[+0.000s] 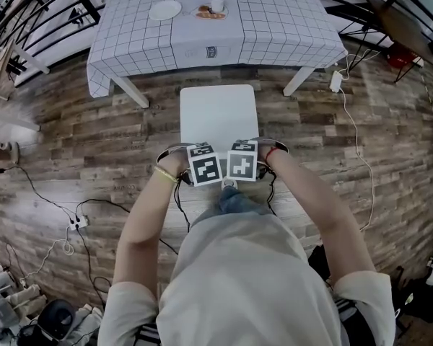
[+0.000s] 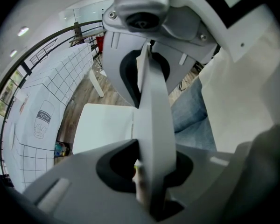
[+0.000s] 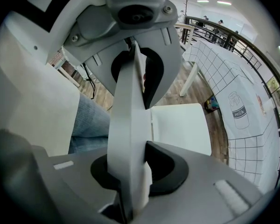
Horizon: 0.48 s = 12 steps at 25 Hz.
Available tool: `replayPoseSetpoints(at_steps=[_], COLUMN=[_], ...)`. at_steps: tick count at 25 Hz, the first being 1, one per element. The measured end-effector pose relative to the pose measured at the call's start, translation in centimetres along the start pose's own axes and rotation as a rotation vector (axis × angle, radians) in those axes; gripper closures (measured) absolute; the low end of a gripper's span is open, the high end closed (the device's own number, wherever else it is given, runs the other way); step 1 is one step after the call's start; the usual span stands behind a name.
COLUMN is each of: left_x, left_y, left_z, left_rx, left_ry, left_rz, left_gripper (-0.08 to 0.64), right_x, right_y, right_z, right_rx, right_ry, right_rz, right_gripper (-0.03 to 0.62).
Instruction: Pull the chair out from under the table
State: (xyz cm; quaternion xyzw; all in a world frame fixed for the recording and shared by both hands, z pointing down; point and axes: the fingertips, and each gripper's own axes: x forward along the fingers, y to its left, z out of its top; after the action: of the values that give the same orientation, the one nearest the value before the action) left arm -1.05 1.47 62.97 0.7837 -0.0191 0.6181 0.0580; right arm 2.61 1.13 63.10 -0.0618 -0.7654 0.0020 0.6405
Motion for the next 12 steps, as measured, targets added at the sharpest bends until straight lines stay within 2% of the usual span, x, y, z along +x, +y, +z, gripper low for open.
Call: replayPoseSetpoints(at_steps=[12], left_x=[0.4], left_y=[-5.1], left_z=[0.1], left_rx=[0.001], left_ry=[-0.002], left_rz=[-0.009], left_gripper=[0.471], right_x=[0.4], right_y=[5.1], right_z=[-0.4], right_rx=[0.002], right_ry=[0.013], right_rz=[0.003], right_gripper=[0.514])
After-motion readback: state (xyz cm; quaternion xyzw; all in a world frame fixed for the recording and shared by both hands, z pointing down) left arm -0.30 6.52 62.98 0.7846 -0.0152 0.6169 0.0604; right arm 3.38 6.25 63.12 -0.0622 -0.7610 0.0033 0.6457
